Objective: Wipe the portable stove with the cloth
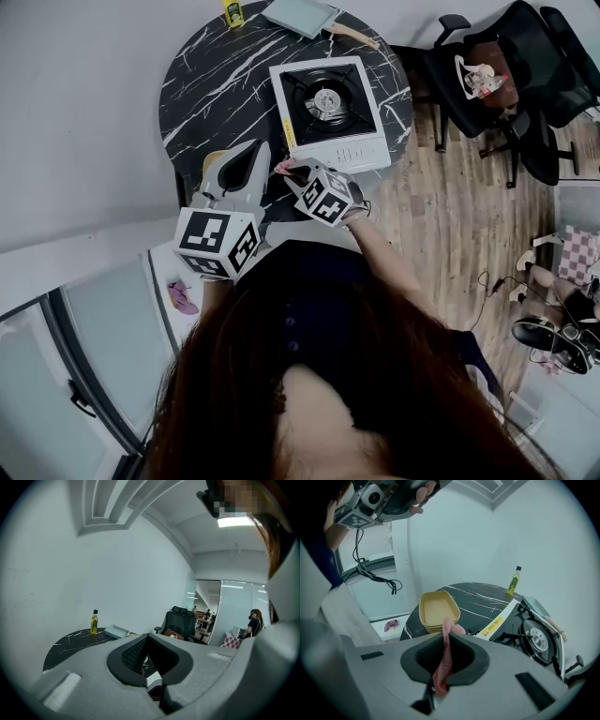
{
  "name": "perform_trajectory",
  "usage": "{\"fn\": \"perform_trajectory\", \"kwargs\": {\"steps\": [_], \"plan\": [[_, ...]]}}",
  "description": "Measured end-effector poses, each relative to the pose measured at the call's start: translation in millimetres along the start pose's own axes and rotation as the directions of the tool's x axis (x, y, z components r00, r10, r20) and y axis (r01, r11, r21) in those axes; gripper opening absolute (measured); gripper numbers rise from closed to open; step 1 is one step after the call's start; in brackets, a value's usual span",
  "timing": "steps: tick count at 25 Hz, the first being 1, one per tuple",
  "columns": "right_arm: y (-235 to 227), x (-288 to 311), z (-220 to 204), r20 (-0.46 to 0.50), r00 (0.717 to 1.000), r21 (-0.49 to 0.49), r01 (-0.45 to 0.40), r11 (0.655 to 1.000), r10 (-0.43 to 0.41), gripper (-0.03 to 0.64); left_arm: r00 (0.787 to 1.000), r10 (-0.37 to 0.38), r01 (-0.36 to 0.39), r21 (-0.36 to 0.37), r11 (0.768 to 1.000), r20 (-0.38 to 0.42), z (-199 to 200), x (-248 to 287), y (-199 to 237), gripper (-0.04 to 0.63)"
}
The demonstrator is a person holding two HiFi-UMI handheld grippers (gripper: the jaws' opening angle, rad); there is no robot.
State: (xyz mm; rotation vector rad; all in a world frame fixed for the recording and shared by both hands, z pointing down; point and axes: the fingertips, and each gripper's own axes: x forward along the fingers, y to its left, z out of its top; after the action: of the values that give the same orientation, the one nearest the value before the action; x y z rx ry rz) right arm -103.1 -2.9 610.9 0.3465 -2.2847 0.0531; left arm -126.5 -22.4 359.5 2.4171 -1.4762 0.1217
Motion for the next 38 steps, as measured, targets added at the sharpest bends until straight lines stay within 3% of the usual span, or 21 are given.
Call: {"fn": "perform_trajectory", "kwargs": {"steps": [21,38], "plan": [[-35,28,16,-0.111,0.99,-0.14,0.072,0.987,-0.088,0.026,1.0,0.023,-0.023,0.011,1.0,0.006,5,3,26,0.012],[-69,44,28,-0.238,0.967,-0.074,0.075,0.994,-0.09,0.026,1.0,0.029,-0.029,-0.012,0.999,-0.001,8,18,48,0.012]]}}
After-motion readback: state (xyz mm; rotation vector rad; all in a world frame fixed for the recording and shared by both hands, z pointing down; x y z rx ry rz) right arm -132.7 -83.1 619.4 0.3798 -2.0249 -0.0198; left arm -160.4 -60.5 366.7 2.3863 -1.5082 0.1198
